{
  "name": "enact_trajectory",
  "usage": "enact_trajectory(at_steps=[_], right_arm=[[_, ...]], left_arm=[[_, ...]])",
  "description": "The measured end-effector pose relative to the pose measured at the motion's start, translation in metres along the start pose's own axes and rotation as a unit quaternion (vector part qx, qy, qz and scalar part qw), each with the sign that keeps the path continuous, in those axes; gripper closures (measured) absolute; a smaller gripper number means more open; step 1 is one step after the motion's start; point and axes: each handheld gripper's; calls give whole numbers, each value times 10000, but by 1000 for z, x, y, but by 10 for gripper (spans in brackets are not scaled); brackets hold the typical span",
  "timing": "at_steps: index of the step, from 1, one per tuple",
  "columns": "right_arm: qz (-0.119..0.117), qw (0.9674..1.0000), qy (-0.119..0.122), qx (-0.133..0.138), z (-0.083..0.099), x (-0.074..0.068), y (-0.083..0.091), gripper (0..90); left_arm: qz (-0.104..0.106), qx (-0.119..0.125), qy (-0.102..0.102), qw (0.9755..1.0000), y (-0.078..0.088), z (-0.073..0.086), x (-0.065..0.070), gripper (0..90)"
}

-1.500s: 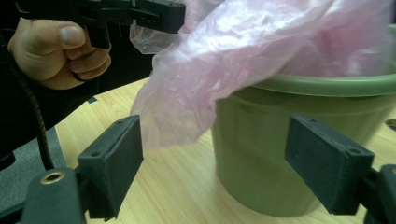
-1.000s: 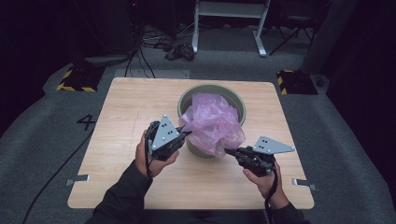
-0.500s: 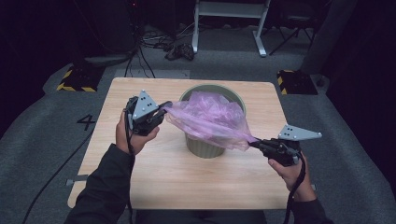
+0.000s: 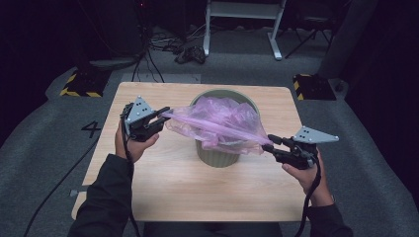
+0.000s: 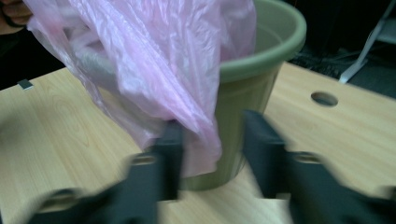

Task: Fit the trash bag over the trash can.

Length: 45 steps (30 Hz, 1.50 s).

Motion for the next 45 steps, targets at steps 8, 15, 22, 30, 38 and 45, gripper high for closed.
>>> enact_trajectory(at_steps=[8,15,22,30,38,45], right_arm=[[403,9963,688,330,-24,-18,13,227],[339,9967,704,216,-22,-17,14,571],[254,9967,745,202,-23,-18,15,603],[378,9953,834,303,-30,-25,20,255],[180,9916,1102,656,-49,-35,33,200],[268,9879,1405,592,-63,-43,28,221]], left_arm=[[327,235,62,9992,18,0,19,303],[630,342,-179,9973,48,12,38,168],[942,486,-380,9936,71,19,64,164],[1368,207,-287,9900,47,27,107,227],[1286,217,-145,9914,16,25,120,307],[855,293,123,9958,0,24,113,371]])
Point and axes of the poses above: each handheld gripper's, and its own axes: y roughly backward along the jaws, z roughly out of its underside, x roughly to its right, and after that the axes turned 9 degrees about y, right-handed
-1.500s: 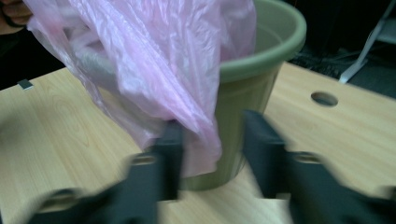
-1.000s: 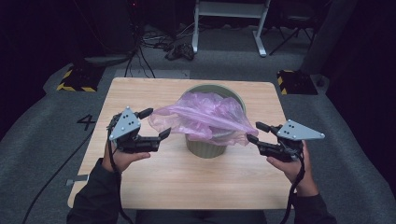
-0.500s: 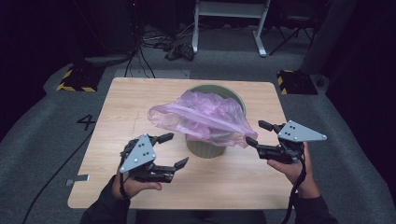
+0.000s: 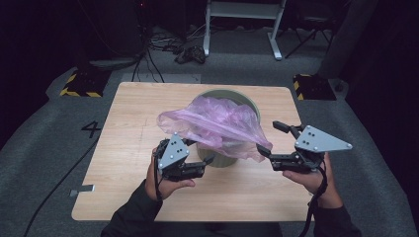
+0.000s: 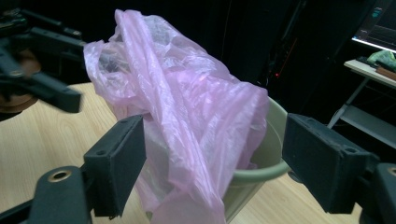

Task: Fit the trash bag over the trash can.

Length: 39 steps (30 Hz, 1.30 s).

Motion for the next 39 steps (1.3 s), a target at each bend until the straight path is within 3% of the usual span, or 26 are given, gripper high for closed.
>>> enact_trajectory(at_steps=[3,5,7,10,13,15,17,20,23,26,28,33,37,38,39], right_arm=[[-104,9995,239,-177,-5,-3,-12,272],[-167,9991,277,-292,-7,-3,-22,338],[-294,9980,323,-454,-7,-1,-31,482],[-303,9967,285,-697,-5,4,-42,655],[-205,9950,296,-930,0,10,-51,803],[-213,9952,228,-931,4,14,-54,888],[-57,9952,190,-954,6,18,-55,896],[285,9957,-169,-871,11,30,-53,899],[720,9917,-462,-960,19,47,-53,899],[918,9863,-795,-1121,30,62,-57,899],[844,9838,-1011,-1220,38,70,-63,899],[816,9768,-1398,-1403,59,81,-76,899],[735,9757,-1516,-1401,65,83,-83,897],[723,9758,-1537,-1376,66,82,-84,897],[699,9762,-1524,-1372,67,82,-85,897]], left_arm=[[-215,49,3,9998,-3,0,-6,485],[-259,23,-22,9997,-5,0,-9,566],[-347,-3,-98,9993,-6,2,-13,669],[-403,2,-103,9991,-5,5,-21,819],[-390,-41,-113,9992,-3,7,-27,894],[-349,-91,-89,9993,-2,9,-32,899],[-321,-141,-25,9994,0,11,-38,900],[-275,-230,122,9993,0,17,-49,900],[-284,-353,197,9988,-1,21,-58,900],[-319,-420,294,9982,-3,26,-67,900],[-280,-483,386,9977,-5,30,-73,900],[-263,-739,329,9964,-13,41,-74,900],[-257,-754,398,9960,-17,45,-76,898],[-281,-776,383,9959,-18,46,-74,809],[-165,-770,354,9963,-17,48,-72,711]])
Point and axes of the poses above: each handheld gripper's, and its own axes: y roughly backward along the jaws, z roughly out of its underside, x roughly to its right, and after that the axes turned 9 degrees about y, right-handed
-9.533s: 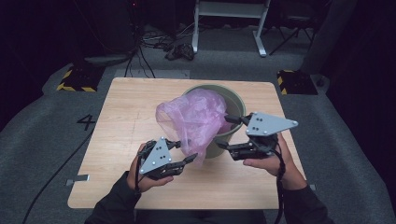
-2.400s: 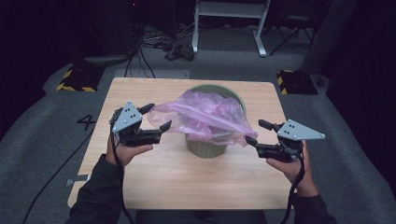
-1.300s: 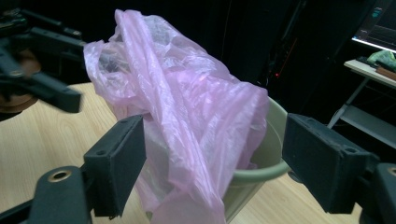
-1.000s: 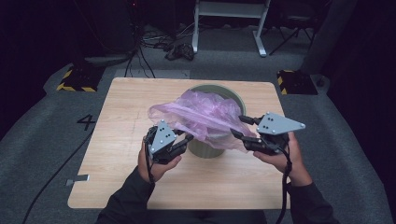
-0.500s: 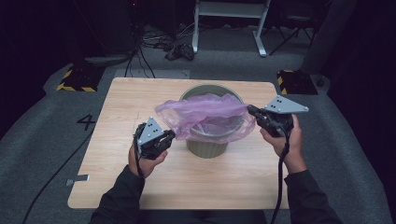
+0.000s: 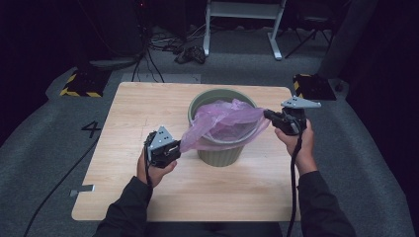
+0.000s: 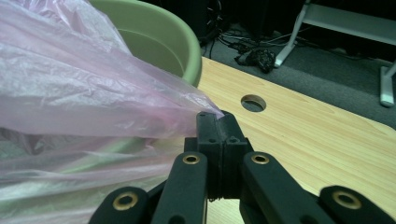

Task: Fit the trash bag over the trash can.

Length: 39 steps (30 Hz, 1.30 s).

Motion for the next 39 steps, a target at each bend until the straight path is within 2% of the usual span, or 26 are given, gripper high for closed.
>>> enact_trajectory(at_steps=[1,3,5,8,11,13,16,19,21,22,24,25,27,28,29,32,34,36,38,39], right_arm=[[-14,10000,-37,23,1,1,0,896],[-34,9999,-71,131,2,2,3,896],[-38,9997,-71,216,2,3,9,895],[-21,9996,29,264,0,1,15,891],[21,9995,54,323,-1,2,18,884],[34,9994,44,342,-2,3,19,876],[55,9993,62,361,-3,4,20,859],[35,9993,113,367,-5,4,19,845],[22,9993,145,341,-6,5,18,844],[7,9993,177,321,-6,5,16,845],[27,9994,234,256,-8,5,14,844],[11,9993,275,244,-9,5,13,844],[45,9993,315,192,-10,6,11,845],[17,9993,318,181,-11,8,10,845],[14,9995,268,155,-11,9,7,852],[9,9995,311,10,-11,12,-2,868],[59,9996,269,-82,-11,13,-7,873],[54,9997,220,-117,-10,15,-12,873],[82,9997,164,-182,-9,19,-17,873],[67,9998,96,-187,-8,20,-19,873]], left_arm=[[90,51,-48,9999,2,1,3,626],[115,134,-133,9998,8,3,10,436],[253,274,-241,9990,19,4,18,317],[529,425,-429,9968,41,-2,30,198],[534,678,-586,9945,60,-17,39,159],[547,884,-614,9927,69,-33,41,151],[536,1050,-687,9906,74,-57,41,151],[459,1039,-789,9904,70,-79,38,156],[308,927,-842,9916,61,-91,35,175],[208,904,-855,9920,56,-96,32,214],[-57,895,-972,9912,46,-105,26,307],[-123,834,-985,9916,40,-109,21,416],[-64,776,-926,9927,31,-115,11,578],[-203,746,-956,9924,24,-118,4,638],[-289,694,-895,9931,18,-120,-3,691],[-424,561,-598,9957,0,-121,-26,811],[-549,492,-386,9965,-10,-120,-42,830],[-721,472,-169,9961,-20,-117,-55,846],[-754,405,90,9963,-30,-113,-66,865],[-840,351,115,9958,-35,-111,-70,873]])
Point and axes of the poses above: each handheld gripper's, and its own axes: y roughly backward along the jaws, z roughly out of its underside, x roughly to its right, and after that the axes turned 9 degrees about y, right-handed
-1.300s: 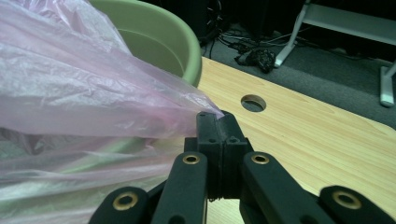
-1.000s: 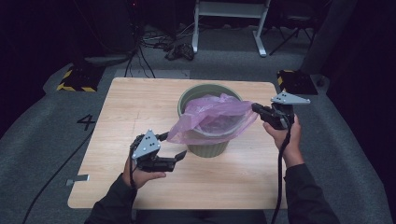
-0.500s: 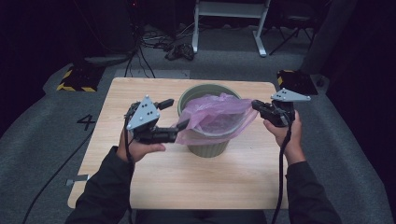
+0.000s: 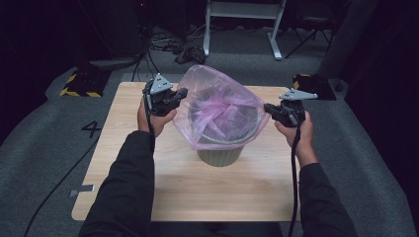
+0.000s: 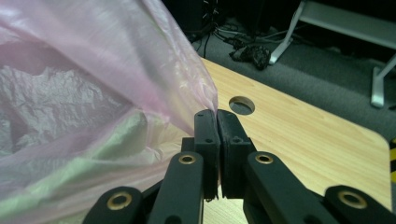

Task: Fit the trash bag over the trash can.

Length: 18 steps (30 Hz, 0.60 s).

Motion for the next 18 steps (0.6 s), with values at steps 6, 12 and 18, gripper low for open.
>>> enact_trajectory(at_steps=[6,12,18], right_arm=[[-19,9997,-216,-141,6,7,-18,882],[-188,9987,-366,-303,14,8,-32,884],[-566,9967,-407,-418,26,4,-38,895]], left_arm=[[-440,-581,135,9972,-28,17,-14,894],[-360,-1061,138,9936,-45,36,-15,895],[11,-1426,208,9896,-48,58,-16,896]])
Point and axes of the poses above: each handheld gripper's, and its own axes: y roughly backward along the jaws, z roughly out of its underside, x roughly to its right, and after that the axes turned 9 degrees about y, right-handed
